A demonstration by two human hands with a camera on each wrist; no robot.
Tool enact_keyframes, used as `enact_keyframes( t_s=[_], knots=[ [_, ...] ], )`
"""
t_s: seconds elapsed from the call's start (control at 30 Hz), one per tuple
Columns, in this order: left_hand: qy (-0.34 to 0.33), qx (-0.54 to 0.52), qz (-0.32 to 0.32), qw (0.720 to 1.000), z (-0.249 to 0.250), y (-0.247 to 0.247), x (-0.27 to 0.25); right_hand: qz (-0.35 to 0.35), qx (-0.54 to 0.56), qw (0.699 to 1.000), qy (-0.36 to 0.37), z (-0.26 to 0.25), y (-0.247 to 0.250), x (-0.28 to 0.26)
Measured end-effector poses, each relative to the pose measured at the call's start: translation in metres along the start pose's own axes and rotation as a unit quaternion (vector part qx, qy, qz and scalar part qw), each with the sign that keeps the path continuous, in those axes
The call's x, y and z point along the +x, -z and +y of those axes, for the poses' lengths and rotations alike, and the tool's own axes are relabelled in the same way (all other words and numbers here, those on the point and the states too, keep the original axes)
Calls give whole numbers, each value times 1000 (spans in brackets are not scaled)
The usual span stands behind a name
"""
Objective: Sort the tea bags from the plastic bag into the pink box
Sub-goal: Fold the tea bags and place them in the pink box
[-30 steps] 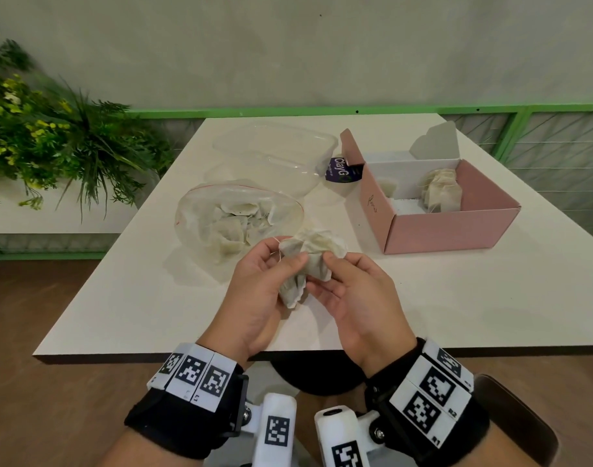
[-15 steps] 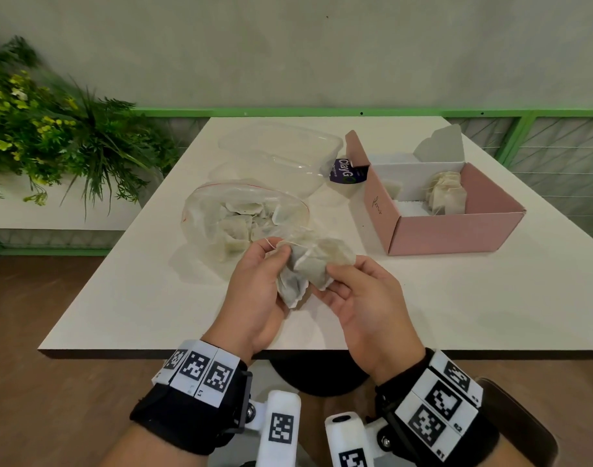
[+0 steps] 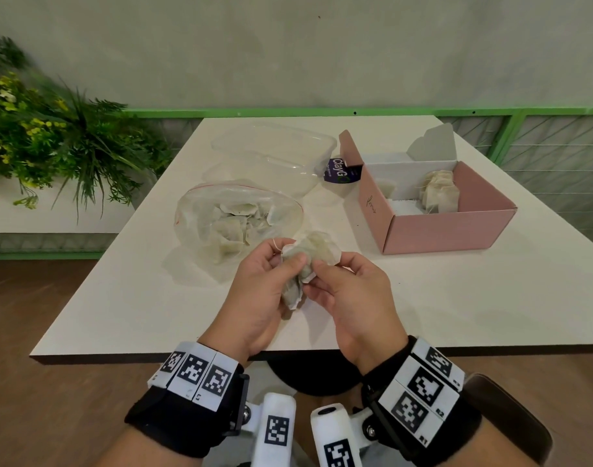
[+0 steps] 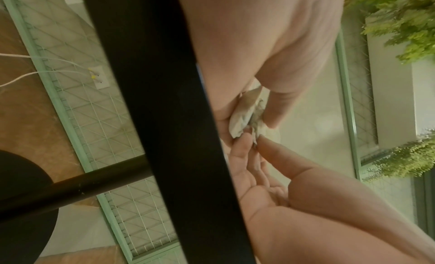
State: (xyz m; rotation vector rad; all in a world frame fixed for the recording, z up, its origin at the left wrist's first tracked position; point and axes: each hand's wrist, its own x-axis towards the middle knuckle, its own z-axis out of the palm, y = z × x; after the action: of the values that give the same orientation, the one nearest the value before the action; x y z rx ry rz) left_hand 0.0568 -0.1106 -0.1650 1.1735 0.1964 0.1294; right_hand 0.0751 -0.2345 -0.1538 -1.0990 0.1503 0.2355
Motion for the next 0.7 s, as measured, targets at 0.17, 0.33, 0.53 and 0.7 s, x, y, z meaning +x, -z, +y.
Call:
enact_keyframes(
  t_s=[0.17,0.33,0.53,0.7],
  knots=[
    [2,-31,-4,1000,1,-1,-1,9,-44,998,35,0,-3,-1],
    [22,-54,-32,998,3,1,-1,11,-79,993,82,4,-1,5],
    [21,-97,-24,995,1,1,3,43,40,993,107,-6,21,17],
    [20,-107,-13,994,2,0,3,-25,131,990,51,-16,33,11]
  ],
)
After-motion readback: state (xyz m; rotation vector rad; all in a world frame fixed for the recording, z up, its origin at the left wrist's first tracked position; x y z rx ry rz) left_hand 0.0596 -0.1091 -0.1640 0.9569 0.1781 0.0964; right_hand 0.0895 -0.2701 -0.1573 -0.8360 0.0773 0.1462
